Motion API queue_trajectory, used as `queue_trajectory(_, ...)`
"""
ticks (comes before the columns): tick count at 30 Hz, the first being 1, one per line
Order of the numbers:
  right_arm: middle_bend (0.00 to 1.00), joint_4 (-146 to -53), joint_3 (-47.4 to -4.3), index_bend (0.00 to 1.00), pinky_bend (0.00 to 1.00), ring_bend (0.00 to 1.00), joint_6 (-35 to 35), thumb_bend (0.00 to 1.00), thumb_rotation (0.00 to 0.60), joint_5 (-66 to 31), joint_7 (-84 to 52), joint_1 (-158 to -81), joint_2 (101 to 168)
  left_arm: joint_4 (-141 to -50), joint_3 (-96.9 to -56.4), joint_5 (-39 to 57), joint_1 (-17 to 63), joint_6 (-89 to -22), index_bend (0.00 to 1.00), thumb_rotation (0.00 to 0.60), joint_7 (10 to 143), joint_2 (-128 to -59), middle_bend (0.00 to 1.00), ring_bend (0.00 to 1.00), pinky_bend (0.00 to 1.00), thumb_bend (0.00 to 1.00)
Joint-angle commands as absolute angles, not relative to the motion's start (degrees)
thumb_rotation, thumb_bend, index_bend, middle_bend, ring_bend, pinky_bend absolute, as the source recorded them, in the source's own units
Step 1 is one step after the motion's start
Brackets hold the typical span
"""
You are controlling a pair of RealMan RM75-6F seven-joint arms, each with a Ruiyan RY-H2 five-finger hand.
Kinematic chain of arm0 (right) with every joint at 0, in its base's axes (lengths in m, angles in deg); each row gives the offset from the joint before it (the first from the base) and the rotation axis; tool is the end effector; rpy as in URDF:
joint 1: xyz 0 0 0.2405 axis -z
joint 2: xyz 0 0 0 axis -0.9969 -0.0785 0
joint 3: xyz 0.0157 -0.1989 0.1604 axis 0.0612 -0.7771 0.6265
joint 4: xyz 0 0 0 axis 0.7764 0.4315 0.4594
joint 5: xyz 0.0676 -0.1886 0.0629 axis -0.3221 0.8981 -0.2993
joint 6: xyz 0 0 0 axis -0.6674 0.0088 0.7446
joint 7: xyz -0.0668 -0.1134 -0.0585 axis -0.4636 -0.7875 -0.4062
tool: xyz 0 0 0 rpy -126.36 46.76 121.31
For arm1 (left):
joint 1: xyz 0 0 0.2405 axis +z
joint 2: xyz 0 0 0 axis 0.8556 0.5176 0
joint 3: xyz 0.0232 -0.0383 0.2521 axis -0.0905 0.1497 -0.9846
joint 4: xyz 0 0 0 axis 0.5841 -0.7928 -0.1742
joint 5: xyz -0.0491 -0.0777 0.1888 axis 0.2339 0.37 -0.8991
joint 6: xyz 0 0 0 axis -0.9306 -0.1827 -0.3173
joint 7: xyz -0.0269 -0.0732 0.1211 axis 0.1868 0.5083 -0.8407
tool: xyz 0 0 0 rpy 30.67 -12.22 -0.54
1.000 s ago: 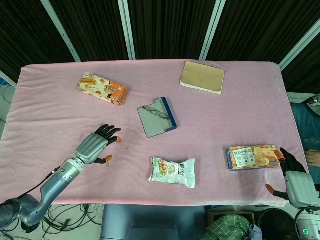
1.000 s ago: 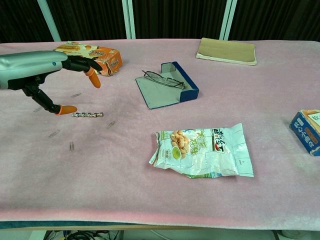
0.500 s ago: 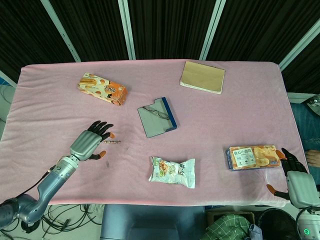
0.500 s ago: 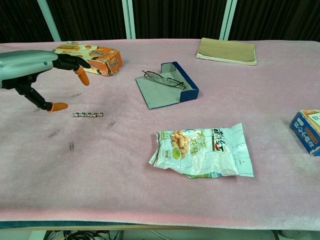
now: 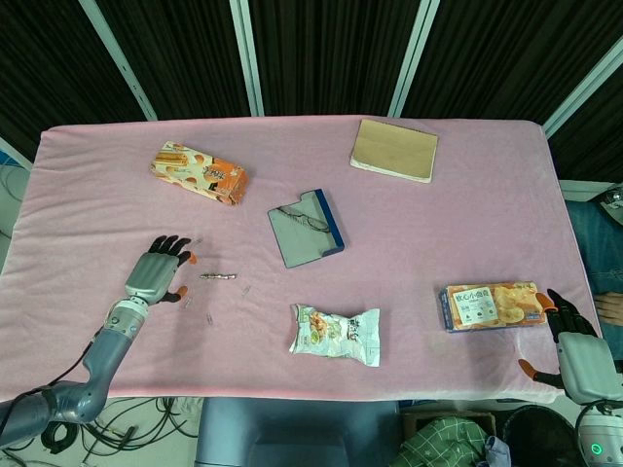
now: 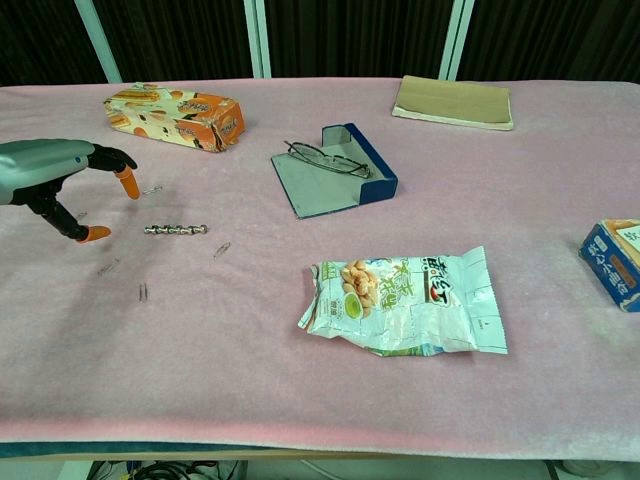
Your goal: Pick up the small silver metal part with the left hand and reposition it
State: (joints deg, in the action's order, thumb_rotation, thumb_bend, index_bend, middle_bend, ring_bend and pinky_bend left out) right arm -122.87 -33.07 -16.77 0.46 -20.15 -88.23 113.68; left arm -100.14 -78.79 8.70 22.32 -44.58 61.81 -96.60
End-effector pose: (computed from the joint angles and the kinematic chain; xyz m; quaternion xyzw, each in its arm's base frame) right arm -0.3166 -0.1677 0.1546 0.5705 -0.4455 0.3471 0.5963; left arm -0.2377 0.3380 0.0008 -0.7151 -0.4236 -0.2926 0.4729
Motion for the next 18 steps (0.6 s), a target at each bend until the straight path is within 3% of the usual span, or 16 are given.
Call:
queue_trajectory(1, 0.0, -122.97, -33.05, 0.0, 0.18, 0.05, -16.63, 0.09, 0.6, 0.29, -20.0, -88.25, 113.56, -97.89, -77.19, 11.96, 21.88, -44.98, 0.36, 0.6, 59.8, -99.87, 0.11, 0.0, 0.0, 0.31)
queue_trajectory(18, 0.0, -123.05, -33.0, 0.0, 0.18, 0.05, -16.14, 0.09, 0.6, -0.13, -19.66, -88.44, 113.3, -100.35, -75.19, 21.85, 18.02, -47.86, 0.43, 0.6, 43.5, -104.28, 0.13, 0.0, 0.0, 0.36)
